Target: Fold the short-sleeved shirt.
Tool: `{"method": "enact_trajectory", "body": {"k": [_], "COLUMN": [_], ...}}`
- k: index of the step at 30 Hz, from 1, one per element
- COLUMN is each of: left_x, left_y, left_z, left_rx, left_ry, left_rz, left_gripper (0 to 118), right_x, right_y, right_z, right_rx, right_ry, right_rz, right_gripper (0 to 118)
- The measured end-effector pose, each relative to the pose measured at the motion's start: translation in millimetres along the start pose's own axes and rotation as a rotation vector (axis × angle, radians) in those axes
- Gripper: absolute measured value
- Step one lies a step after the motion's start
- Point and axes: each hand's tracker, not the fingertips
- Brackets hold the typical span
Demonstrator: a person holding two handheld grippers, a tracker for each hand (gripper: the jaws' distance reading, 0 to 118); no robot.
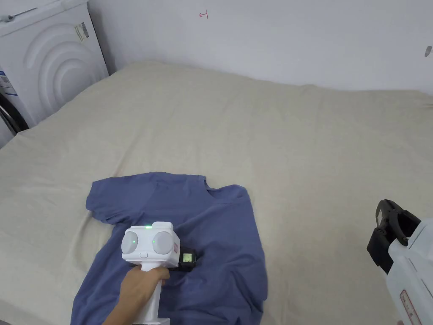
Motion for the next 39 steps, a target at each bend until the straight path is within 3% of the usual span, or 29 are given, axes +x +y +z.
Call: {"method": "enact_trajectory", "body": {"k": [2,4,5,8,9,22,31,39], "left_x": [0.7,4.8,7.1,11.9,9.8,-19.2,107.4,247.8], "left_y": [3.8,6.1,6.8,2.7,0.1,35.2,90.2,76.0], "left_z": [2.7,10.6,13.2,20.5,21.9,152.5,247.7,289.7], "left_rx": [-0.007,-0.021,-0.015,0.015,0.023,0.369,0.538,0.551], "left_ry": [0.001,-0.017,-0.01,-0.007,-0.012,-0.409,-0.612,-0.759], "left_rz": [0.018,0.02,-0.001,-0.061,-0.073,0.197,-0.071,-0.348], "left_gripper": [93,76,64,3,0,0,0,0], "right_x": [2.2,3.6,4.1,5.9,6.4,29.5,67.8,115.6], "right_y": [0.4,0.9,1.2,3.3,4.4,21.5,29.9,36.8], "right_z": [2.5,3.6,3.9,6.1,7.3,37.3,69.2,104.5], "right_rx": [-0.001,-0.001,-0.001,0.001,0.003,0.064,0.109,0.154], "right_ry": [-0.005,-0.007,-0.007,-0.009,-0.009,-0.03,-0.107,-0.239], "right_rz": [-0.004,-0.006,-0.007,-0.019,-0.023,-0.044,-0.042,-0.041], "right_gripper": [0,0,0,0,0,0,0,0]}}
